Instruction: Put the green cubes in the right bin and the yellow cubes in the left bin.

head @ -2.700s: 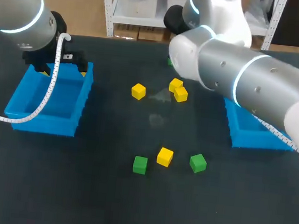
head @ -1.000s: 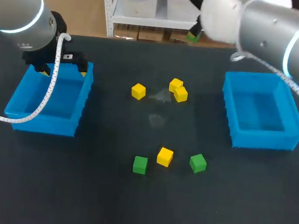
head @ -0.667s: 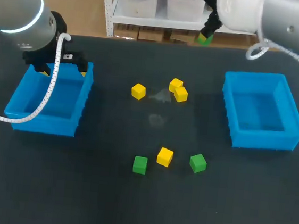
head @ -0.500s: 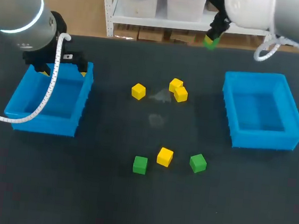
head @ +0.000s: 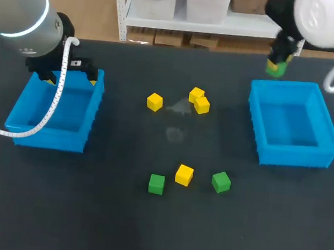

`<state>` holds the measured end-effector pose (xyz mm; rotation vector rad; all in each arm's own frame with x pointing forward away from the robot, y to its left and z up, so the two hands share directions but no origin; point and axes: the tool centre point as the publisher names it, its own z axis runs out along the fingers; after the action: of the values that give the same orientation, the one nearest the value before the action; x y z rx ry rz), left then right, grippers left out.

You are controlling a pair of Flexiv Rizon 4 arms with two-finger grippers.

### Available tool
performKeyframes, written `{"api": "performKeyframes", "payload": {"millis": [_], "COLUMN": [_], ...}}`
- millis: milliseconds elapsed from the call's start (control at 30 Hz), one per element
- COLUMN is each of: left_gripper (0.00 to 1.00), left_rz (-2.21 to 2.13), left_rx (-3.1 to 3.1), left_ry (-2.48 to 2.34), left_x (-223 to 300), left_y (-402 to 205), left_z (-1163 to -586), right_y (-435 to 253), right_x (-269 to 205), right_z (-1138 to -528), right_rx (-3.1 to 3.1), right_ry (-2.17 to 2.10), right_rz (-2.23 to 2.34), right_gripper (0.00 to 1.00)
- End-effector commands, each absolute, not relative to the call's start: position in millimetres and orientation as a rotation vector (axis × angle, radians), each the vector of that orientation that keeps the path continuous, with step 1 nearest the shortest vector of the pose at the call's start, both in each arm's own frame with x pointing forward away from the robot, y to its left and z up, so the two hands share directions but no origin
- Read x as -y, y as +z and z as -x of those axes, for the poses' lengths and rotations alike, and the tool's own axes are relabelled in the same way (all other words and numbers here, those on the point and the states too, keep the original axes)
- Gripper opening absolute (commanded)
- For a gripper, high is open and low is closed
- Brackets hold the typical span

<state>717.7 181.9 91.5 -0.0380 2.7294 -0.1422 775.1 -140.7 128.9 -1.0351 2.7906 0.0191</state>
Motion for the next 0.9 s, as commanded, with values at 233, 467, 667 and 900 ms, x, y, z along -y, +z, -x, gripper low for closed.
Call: {"api": "performKeyframes", "payload": {"millis": [233,467,667,900], "left_gripper": [1.00,1.00,1.00,1.00], "left_rz": [0.041,0.041,0.041,0.041], "left_rx": [-2.729,-2.729,-2.729,-2.729], "left_ry": [-0.138,-0.138,-0.138,-0.138], "left_x": [-181,-181,-181,-181], "left_y": [92,92,92,92], "left_z": [-717,-717,-717,-717], "right_y": [86,82,96,125], "right_x": [219,224,212,156], "right_z": [-707,-713,-716,-722], "right_rx": [-2.589,-2.575,-2.515,-2.365], "right_ry": [-0.043,-0.001,0.022,0.071], "right_rz": [0.917,0.957,1.061,1.343], "right_gripper": [0.00,1.00,1.00,1.00]}}
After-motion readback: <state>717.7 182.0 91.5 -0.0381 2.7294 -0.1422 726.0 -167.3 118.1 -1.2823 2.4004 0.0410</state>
